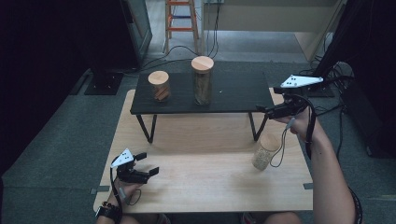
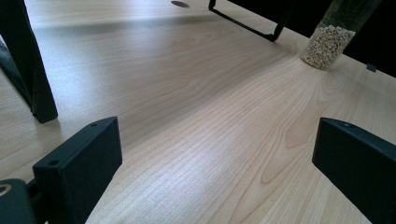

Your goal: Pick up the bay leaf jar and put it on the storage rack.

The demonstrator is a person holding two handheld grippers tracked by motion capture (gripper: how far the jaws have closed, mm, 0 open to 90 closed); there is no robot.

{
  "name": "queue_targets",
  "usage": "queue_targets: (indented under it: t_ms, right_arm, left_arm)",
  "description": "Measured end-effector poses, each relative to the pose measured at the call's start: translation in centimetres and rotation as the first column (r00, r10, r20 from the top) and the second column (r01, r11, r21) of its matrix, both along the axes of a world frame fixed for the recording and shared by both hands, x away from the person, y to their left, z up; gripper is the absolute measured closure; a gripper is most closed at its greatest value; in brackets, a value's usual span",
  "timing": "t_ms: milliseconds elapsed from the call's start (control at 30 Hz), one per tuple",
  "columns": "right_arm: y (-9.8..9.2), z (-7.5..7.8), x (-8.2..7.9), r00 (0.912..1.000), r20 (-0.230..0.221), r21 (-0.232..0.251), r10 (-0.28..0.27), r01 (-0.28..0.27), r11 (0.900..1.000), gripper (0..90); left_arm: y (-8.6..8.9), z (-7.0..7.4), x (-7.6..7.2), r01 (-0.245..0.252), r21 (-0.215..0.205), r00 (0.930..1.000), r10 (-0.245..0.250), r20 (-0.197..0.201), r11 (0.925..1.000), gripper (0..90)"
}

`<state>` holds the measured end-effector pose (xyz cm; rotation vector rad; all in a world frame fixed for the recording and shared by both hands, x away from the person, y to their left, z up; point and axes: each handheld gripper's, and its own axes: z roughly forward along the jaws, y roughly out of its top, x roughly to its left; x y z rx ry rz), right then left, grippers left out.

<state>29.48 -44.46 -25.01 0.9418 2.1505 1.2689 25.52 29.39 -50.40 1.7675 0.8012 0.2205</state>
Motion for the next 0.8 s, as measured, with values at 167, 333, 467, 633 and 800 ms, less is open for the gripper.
queue_targets:
  t_ms: [167, 333, 467, 633, 800]
  right_arm:
    - [-0.7, -0.1, -0.3, 0.9998, -0.002, 0.005, -0.017, 0.017, 1.0, 0.8]
    - [-1.3, -0.2, -0.6, 0.9995, -0.001, 0.003, -0.033, 0.033, 0.999, 0.8]
    - [-1.6, -0.2, -0.8, 0.9991, 0.003, 0.007, -0.042, 0.042, 0.999, 0.8]
    - [-2.1, -0.1, -1.1, 0.9984, 0.011, 0.012, -0.055, 0.055, 0.998, 0.8]
    - [-2.5, -0.4, -1.4, 0.9978, 0.007, 0.01, -0.065, 0.065, 0.998, 0.8]
  left_arm:
    - [0.0, 0.0, 0.0, 0.0, 0.002, 1.0, 0.0, -0.002, 1.0, 1.6]
    - [-0.1, 0.1, 0.0, 0.001, 0.004, 1.0, -0.001, -0.002, 1.0, 1.6]
    - [-0.1, 0.1, 0.0, 0.001, 0.007, 1.0, -0.001, -0.002, 1.0, 1.6]
    - [-0.1, 0.1, 0.0, 0.001, 0.008, 1.0, -0.001, -0.002, 1.0, 1.6]
    - [-0.1, 0.1, 0.0, 0.0, 0.006, 1.0, 0.0, -0.004, 1.0, 1.6]
